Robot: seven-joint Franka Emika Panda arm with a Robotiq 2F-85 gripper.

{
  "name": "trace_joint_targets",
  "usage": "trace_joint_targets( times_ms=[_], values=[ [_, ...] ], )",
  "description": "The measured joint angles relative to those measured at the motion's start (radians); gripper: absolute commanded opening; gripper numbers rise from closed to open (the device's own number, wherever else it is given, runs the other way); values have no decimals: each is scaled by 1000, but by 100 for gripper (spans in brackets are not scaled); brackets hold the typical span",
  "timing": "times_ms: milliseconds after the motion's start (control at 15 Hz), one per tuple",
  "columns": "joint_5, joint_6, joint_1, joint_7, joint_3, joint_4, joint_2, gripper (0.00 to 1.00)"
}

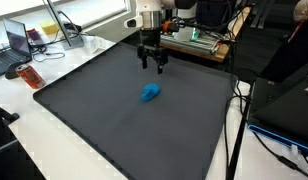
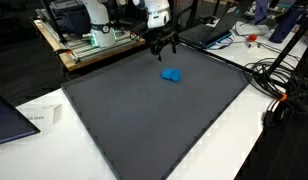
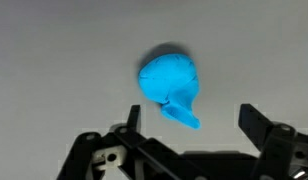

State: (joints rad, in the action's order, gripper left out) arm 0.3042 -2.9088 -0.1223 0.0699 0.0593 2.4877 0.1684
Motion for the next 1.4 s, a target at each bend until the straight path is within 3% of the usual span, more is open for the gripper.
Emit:
trace_joint_targets(
  times_ms=[533, 867, 1000, 1400],
  values=[
    [-473, 27, -145, 482, -117, -26, 0, 100],
    [-723, 120, -258, 799, -202, -86, 8, 100],
    [-751, 197, -281, 875, -191, -124, 23, 100],
    [-753, 478, -287, 1014, -70, -293, 113, 100]
  ],
)
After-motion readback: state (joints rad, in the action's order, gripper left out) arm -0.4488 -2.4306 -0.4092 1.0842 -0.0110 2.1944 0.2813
